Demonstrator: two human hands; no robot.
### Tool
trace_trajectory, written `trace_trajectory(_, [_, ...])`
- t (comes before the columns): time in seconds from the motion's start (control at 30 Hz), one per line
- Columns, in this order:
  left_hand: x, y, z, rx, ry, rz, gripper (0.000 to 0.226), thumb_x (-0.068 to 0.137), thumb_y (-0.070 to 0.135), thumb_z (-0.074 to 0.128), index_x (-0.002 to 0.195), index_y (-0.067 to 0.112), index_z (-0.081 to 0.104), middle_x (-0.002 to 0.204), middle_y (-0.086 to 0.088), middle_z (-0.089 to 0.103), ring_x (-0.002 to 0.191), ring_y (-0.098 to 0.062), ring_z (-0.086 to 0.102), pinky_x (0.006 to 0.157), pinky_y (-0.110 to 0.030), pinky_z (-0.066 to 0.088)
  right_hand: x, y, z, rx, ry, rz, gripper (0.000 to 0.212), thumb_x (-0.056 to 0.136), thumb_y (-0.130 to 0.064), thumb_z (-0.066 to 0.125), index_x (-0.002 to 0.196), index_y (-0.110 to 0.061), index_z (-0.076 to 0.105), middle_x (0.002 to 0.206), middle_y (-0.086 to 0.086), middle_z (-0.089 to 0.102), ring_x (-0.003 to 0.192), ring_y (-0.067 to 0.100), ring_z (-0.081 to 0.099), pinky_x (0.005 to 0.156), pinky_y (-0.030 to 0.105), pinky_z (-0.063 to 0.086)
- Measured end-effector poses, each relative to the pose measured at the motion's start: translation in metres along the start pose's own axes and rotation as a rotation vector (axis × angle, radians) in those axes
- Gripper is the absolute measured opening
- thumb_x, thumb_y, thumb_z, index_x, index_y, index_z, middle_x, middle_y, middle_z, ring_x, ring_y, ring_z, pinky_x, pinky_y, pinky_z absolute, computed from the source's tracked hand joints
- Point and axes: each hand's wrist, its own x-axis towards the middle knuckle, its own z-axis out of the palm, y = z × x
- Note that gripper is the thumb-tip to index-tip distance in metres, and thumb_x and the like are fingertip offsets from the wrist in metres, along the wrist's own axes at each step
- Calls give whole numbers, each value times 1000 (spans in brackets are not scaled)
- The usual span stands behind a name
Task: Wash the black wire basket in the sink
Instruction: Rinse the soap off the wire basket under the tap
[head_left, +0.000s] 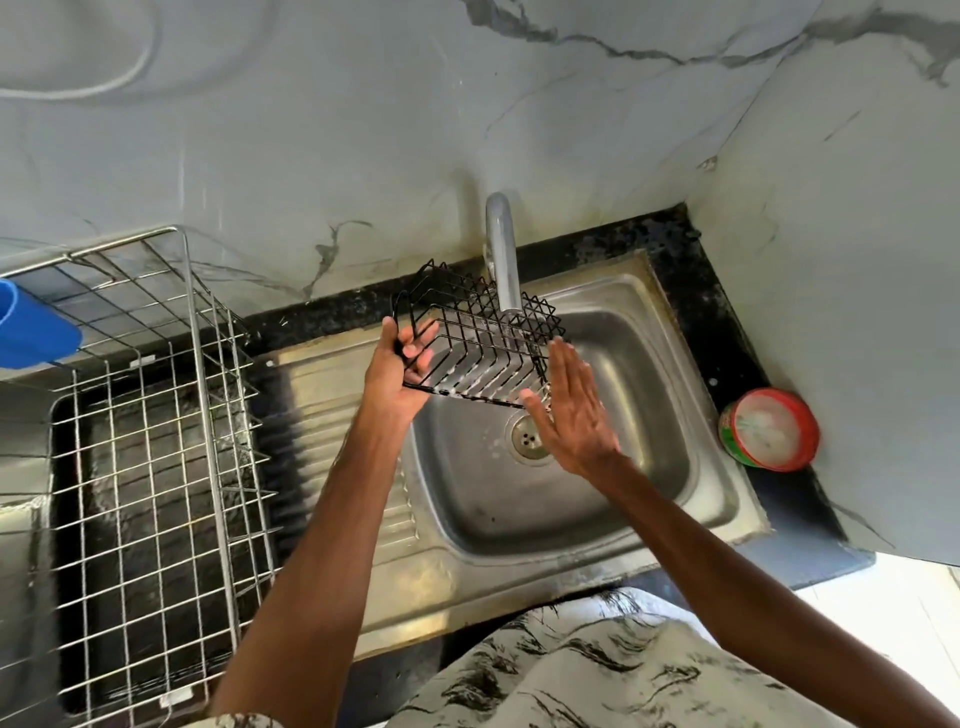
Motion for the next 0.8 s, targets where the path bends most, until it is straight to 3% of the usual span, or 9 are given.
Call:
trace_trajectory(0.1, [0, -2, -4, 32, -8, 0, 47, 111, 40, 41, 71, 17, 51, 50, 3, 62, 44, -2, 61, 44, -13, 44, -2, -20, -10, 98, -28, 15, 95, 96, -76, 8, 161, -8, -3, 169, 11, -8, 156, 23, -8, 126, 49, 6])
trace_trajectory(0.2, [-5, -5, -2, 85, -13, 21, 42, 110, 42, 43, 77, 17, 51, 48, 4, 61, 43, -1, 59, 49, -14, 46, -2, -77, -16, 131, 55, -256, 92, 100, -66, 18, 158, 3, -1, 167, 19, -9, 156, 27, -8, 127, 45, -1])
trace_trajectory(0.4, [-10, 6, -6, 19, 23, -2, 37, 110, 40, 46, 79, 19, 53, 46, 7, 61, 35, -1, 54, 43, -11, 45, 35, -86, -14, 223, 176, -469, 67, 108, -37, 35, 156, 8, 19, 163, 26, 22, 153, 35, 22, 125, 50, 20])
trace_trajectory(0.47, [-9, 6, -5, 29, 25, -1, 38, 111, 40, 42, 82, 18, 54, 44, 7, 60, 36, -1, 55, 43, -11, 45, 51, -77, -29, 265, 100, -321, 63, 110, -38, 29, 149, 12, 30, 143, 32, 48, 134, 41, 48, 113, 36, 36])
trace_trajectory(0.5, [-9, 5, -3, 35, 22, -1, 40, 111, 40, 40, 83, 16, 55, 45, 7, 61, 37, -1, 55, 44, -11, 46, 58, -75, -39, 342, 11, -204, 59, 111, -36, 28, 142, 13, 39, 126, 33, 56, 117, 42, 56, 97, 31, 41])
trace_trajectory(0.6, [-8, 4, 2, 25, 6, 0, 42, 112, 39, 37, 89, 10, 57, 49, 3, 65, 37, -2, 55, 43, -13, 48, 87, -72, -60, 746, -93, 179, 40, 109, -32, 40, 128, -1, 57, 87, 13, 59, 71, 23, 56, 55, 24, 44])
trace_trajectory(0.67, [-6, 3, 3, 17, -1, -5, 42, 112, 39, 38, 90, 9, 58, 53, 3, 68, 39, -1, 56, 43, -13, 48, 101, -70, -66, 1094, 32, 391, 26, 106, -24, 49, 117, -5, 64, 84, -2, 63, 71, 8, 60, 56, 14, 48])
trace_trajectory(0.73, [-5, 2, 4, 13, -11, -14, 41, 112, 39, 37, 93, 8, 58, 53, 3, 68, 41, 0, 59, 42, -12, 47, 108, -69, -69, 1490, 96, 528, 24, 104, -19, 52, 113, -2, 66, 90, 2, 69, 81, 13, 68, 71, 21, 57])
trace_trajectory(0.8, [-4, 0, 5, 0, -24, -23, 42, 112, 40, 38, 93, 8, 58, 51, 2, 66, 42, -1, 60, 41, -13, 47, 107, -70, -74, 1755, 30, 620, 33, 105, -17, 50, 130, 3, 58, 100, 10, 67, 87, 20, 67, 77, 30, 59])
